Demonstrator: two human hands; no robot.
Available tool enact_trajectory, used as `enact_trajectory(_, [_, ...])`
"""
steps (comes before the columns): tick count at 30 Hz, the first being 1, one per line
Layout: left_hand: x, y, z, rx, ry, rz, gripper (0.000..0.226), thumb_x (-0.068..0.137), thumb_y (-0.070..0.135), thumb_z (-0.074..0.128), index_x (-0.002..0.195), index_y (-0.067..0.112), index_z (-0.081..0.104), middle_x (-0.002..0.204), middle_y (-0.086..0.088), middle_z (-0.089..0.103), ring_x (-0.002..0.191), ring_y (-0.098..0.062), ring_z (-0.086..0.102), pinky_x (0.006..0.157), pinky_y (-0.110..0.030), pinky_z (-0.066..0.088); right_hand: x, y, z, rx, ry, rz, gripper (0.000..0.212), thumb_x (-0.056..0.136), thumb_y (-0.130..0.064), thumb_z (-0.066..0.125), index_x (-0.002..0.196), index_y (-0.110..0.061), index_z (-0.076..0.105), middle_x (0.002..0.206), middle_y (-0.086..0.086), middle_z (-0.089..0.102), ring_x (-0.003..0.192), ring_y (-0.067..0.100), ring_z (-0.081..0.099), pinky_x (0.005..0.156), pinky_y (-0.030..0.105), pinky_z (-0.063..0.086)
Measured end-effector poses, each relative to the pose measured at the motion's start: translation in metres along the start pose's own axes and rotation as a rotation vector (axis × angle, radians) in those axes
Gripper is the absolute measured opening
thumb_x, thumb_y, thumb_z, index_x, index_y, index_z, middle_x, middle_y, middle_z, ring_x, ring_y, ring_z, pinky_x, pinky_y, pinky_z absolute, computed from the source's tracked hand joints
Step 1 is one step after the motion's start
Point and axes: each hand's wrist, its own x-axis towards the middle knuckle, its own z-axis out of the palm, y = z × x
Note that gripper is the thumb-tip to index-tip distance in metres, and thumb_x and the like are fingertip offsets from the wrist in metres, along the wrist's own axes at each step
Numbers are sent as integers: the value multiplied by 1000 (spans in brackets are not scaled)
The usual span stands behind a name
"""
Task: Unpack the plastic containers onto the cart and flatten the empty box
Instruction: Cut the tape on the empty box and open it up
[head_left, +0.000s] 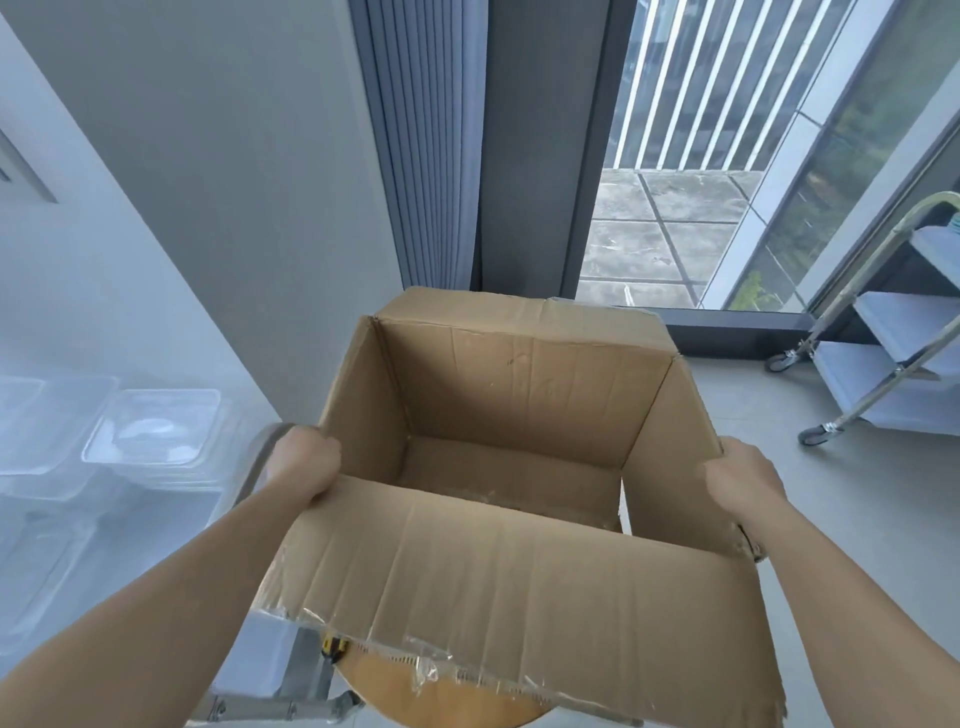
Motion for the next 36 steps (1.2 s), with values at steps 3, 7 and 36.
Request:
enact_trajectory(3, [-4, 25, -12, -40, 41, 70, 19, 95, 14, 47, 87, 1, 58, 84, -15, 60, 78, -34, 57, 68, -36, 43, -10, 0, -20, 36, -23, -38, 18, 86, -5, 53, 94, -18, 61, 87, 7, 64, 76, 26, 56, 60, 32, 39])
enact_trajectory(7, [-6, 65, -34, -121, 107, 141, 26, 96, 16, 46, 74, 4, 54, 73, -12, 56, 65, -28, 53, 64, -35, 43, -20, -1, -52, 102, -2, -110, 14, 84, -5, 60, 85, -18, 64, 83, 12, 66, 72, 28, 55, 62, 35, 37])
enact_trajectory(36, [8, 87, -19, -828, -381, -126, 80, 75, 85, 33, 82, 9, 58, 119, -15, 63, 114, -35, 56, 108, -48, 38, -92, 47, 11, -456, 33, -708, 65, 86, -20, 46, 147, -43, 41, 140, -21, 55, 129, 14, 55, 86, 46, 58])
